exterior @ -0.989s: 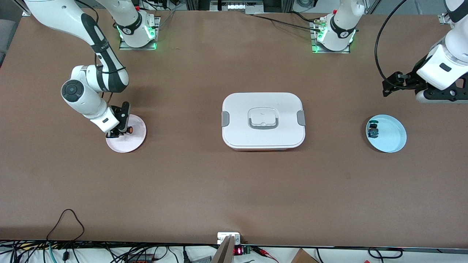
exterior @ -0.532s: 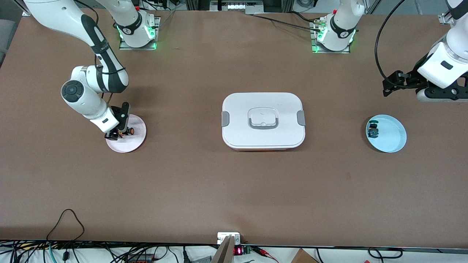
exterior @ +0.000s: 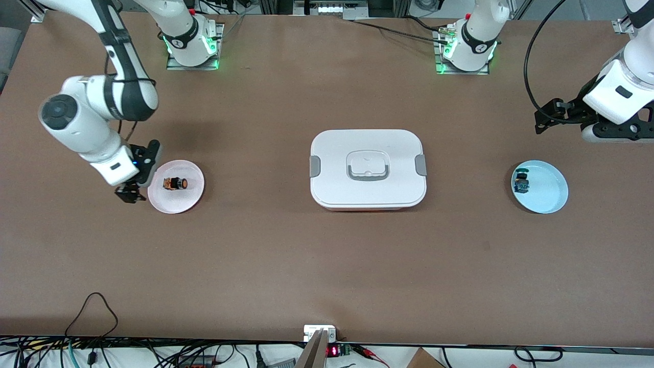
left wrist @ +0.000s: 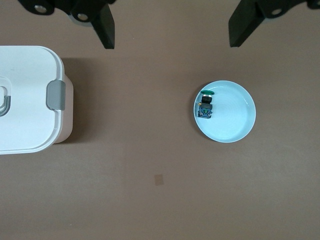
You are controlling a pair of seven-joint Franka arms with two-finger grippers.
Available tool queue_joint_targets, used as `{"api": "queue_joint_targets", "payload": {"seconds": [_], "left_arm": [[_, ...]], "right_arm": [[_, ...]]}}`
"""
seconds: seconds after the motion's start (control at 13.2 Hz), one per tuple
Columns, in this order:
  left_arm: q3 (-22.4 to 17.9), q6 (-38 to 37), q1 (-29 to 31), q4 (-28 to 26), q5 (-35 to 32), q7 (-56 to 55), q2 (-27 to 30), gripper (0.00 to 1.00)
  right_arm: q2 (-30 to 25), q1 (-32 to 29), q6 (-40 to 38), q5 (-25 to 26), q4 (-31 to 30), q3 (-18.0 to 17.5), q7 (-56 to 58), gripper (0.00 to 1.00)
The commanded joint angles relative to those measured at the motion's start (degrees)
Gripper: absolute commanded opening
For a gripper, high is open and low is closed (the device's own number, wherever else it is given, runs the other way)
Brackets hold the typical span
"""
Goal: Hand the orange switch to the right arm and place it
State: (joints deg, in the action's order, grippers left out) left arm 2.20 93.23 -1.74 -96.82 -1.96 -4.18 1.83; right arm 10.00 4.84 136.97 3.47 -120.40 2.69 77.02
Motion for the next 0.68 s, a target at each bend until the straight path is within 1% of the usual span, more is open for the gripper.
{"api": "queue_joint_targets", "payload": {"seconds": [0.0,0.15,0.23,0.38,0.46,0.53,0.61], "left_arm": [[-0.09,-1.48,0.07,1.99,-0.42,0.93,-0.86,1.00],[0.00,-2.44,0.07,1.99,-0.42,0.84,-0.77,1.00],[0.00,-2.44,0.07,2.07,-0.42,0.84,-0.77,1.00],[0.00,-2.62,0.07,2.08,-0.42,0.84,-0.77,1.00],[0.00,-2.53,0.07,2.08,-0.42,0.84,-0.77,1.00],[0.00,-2.62,-0.02,2.08,-0.42,0.84,-0.77,1.00],[0.00,-2.71,-0.02,2.08,-0.42,0.84,-0.68,1.00]], "right_arm": [[-0.51,1.40,-10.73,-0.39,9.62,-0.31,-8.87,1.00],[-0.59,2.71,-18.20,-0.48,15.69,-0.31,-18.61,1.00],[-1.03,3.51,-21.02,-0.48,17.46,-0.31,-24.23,1.00],[-1.82,4.74,-24.55,-0.48,19.05,-0.31,-36.36,1.00],[-2.26,5.18,-26.91,-2.04,19.58,-0.40,-42.33,1.00],[-2.44,5.27,-30.85,-6.93,20.72,-0.23,-50.22,1.00],[-2.44,5.27,-34.89,-10.03,21.86,-0.22,-56.74,1.00]]}}
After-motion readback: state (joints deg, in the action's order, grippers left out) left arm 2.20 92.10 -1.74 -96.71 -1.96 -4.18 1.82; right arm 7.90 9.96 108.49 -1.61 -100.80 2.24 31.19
